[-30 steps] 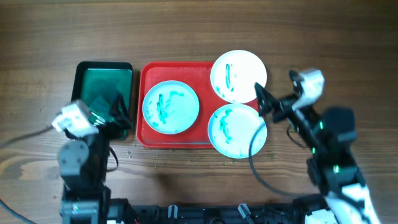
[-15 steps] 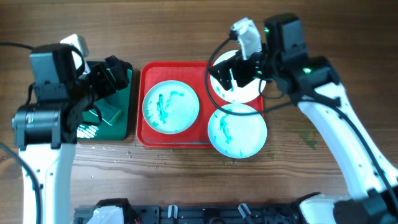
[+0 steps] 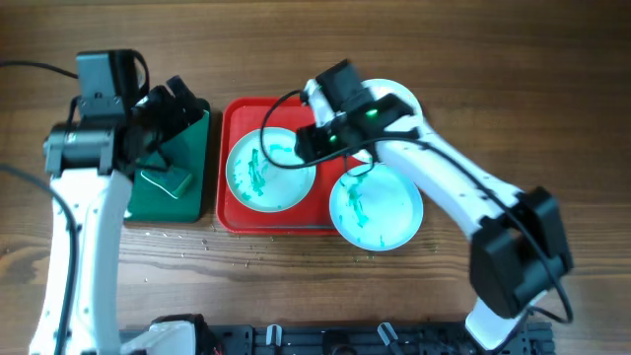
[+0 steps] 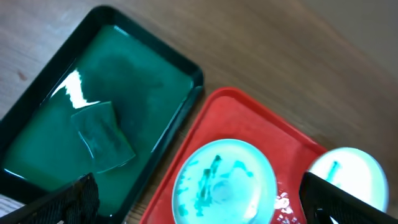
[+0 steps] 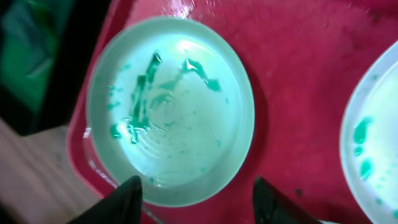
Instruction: Clean dirty plates on tray and stack at the side
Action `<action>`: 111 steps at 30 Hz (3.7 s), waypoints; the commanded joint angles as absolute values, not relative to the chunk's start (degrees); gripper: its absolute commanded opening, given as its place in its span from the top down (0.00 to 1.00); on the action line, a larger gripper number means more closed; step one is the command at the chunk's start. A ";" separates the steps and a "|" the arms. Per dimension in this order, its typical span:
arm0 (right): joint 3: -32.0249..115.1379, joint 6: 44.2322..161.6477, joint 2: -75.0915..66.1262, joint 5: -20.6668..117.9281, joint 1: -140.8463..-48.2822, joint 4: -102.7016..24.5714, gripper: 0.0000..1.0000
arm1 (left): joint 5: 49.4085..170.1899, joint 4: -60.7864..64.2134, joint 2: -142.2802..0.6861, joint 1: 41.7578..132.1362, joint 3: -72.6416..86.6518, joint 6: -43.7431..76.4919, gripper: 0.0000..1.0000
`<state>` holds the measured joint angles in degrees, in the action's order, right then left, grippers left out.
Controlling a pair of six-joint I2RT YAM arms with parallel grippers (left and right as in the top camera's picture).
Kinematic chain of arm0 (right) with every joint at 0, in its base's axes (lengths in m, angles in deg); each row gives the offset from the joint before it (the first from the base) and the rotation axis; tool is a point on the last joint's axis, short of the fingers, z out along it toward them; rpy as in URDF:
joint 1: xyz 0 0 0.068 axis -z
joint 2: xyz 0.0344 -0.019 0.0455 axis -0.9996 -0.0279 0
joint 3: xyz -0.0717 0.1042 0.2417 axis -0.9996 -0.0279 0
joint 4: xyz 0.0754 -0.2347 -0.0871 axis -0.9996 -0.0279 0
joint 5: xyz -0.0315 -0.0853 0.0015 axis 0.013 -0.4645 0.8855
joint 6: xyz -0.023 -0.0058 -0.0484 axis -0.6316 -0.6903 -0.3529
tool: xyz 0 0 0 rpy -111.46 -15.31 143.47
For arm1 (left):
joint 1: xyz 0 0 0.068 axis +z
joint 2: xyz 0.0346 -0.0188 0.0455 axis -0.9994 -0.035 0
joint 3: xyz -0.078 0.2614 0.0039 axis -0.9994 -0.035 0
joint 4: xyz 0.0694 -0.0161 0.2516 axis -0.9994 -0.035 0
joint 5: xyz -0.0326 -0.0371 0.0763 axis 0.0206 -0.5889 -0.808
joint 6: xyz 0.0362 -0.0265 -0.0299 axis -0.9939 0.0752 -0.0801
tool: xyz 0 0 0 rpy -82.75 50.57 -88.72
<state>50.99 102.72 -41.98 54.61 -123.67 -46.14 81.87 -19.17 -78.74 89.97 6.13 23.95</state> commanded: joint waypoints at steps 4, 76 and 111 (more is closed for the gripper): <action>51.99 107.07 -49.13 44.60 -124.61 -43.71 0.56 | 79.24 -19.24 -85.30 89.86 6.96 25.35 0.00; 51.99 110.02 -57.26 50.59 -125.83 -38.68 0.96 | 69.52 1.79 -100.36 95.02 -12.16 53.08 0.71; 52.74 115.88 -57.04 56.18 -120.52 -45.92 0.96 | 90.41 -3.70 -92.23 81.01 -8.21 11.29 0.96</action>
<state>52.19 115.88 -55.53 56.01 -120.54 -45.48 94.22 -4.20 -89.56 84.62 -8.05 14.33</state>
